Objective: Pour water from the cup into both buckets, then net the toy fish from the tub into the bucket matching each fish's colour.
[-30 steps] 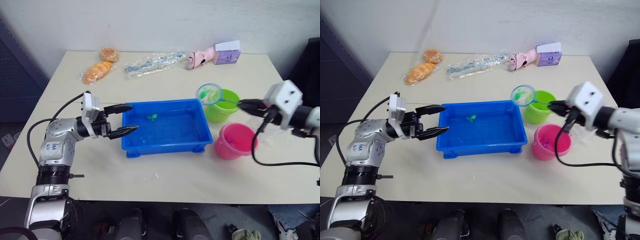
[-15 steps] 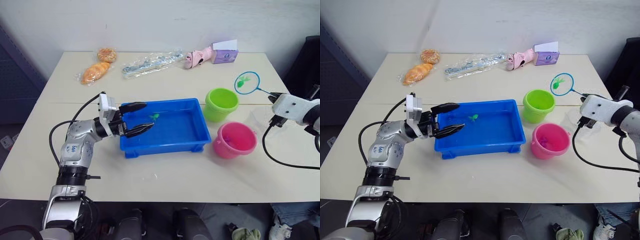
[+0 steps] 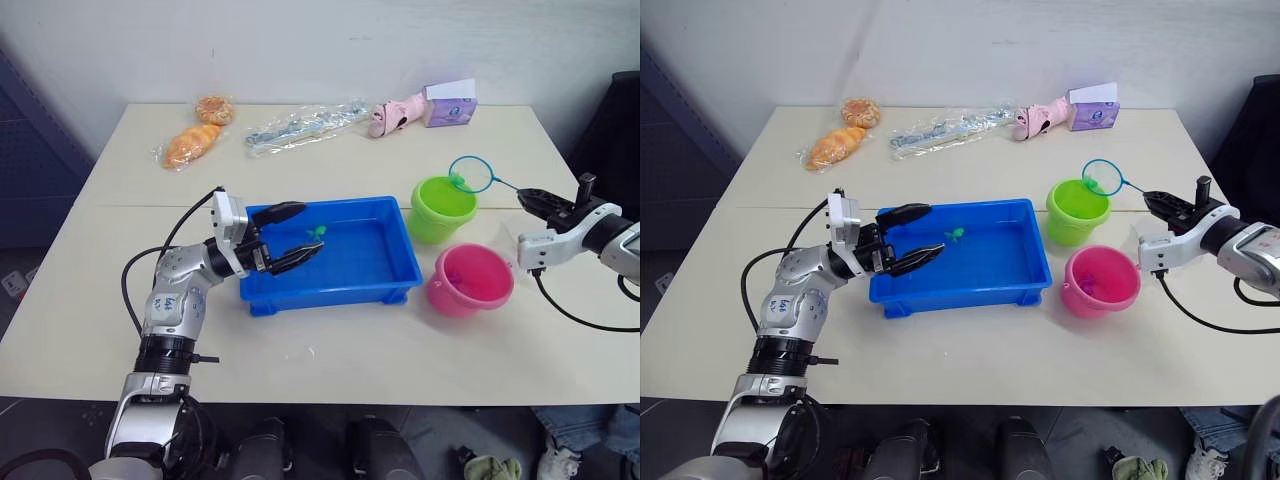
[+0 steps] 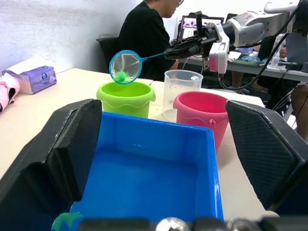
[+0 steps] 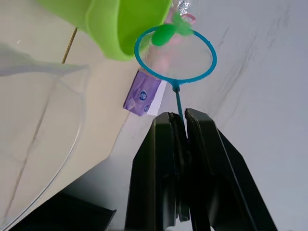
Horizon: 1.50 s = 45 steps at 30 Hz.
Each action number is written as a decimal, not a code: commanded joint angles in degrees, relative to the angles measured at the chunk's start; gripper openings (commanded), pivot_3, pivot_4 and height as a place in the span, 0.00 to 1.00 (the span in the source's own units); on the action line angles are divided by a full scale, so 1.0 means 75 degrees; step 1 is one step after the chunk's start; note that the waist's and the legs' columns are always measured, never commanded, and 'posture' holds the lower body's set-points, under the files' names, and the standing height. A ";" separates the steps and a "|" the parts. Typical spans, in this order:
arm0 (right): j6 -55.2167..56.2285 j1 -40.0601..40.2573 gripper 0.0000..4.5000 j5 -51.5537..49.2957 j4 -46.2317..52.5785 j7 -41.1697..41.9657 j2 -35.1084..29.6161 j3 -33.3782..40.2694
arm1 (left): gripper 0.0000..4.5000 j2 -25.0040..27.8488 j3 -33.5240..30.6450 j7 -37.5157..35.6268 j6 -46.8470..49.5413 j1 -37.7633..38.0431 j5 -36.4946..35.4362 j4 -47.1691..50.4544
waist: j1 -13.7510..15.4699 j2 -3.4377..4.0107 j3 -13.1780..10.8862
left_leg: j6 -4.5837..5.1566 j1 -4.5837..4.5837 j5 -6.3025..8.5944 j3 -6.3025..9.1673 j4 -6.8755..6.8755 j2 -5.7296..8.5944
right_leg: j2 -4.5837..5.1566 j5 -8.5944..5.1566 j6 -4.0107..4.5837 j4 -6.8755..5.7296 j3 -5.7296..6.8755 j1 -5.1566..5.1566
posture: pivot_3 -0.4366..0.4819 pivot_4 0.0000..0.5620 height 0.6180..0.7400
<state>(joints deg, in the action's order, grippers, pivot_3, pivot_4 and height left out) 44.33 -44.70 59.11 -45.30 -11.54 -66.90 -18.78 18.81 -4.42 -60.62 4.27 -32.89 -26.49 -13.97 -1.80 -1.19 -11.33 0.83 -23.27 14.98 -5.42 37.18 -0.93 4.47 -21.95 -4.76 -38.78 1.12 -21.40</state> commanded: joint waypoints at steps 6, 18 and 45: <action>0.0244 -0.0624 0.00 0.0553 -0.0351 -0.1591 -0.0494 -0.0418 | 0.98 0.0125 -0.0093 0.0072 -0.0346 -0.0108 0.0056 -0.0006 | -0.0005 0.0002 -0.0001 | -0.0009 0.0000 -0.0005 -0.0004 -0.0002 -0.0001 | -0.0005 0.0000 0.0000 -0.0001 -0.0003 -0.0004 | 0.48 0.27 1.00; -0.5592 0.1834 0.00 -1.1599 0.5619 0.6699 0.0626 0.1380 | 0.98 0.1574 -0.0633 -0.0560 -0.0260 0.0187 -0.0029 -0.0420 | -0.0119 0.0003 -0.0002 | 0.0000 0.0009 0.0000 0.0035 0.0005 -0.0029 | -0.0023 0.0001 -0.0001 0.0015 0.0025 0.0042 | 0.48 0.27 1.00; -1.2547 0.0082 0.00 -1.0698 0.6144 0.5969 0.3671 -0.0181 | 0.98 0.2572 -0.0763 -0.1287 -0.0137 0.0629 0.0136 -0.0664 | -0.0005 -0.0010 0.0005 | 0.0041 -0.0029 0.0028 0.0023 0.0008 0.0002 | 0.0025 0.0004 0.0004 0.0014 0.0027 -0.0011 | 0.48 0.27 1.00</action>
<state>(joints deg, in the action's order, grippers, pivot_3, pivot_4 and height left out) -52.22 -43.00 -22.72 0.89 32.63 -39.89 -21.84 38.02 -9.93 -70.55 3.03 -28.26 -24.72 -21.50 -1.83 -1.26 -11.30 1.13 -23.49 15.19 -5.25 37.24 -0.91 4.65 -21.91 -4.73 -38.68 1.33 -21.49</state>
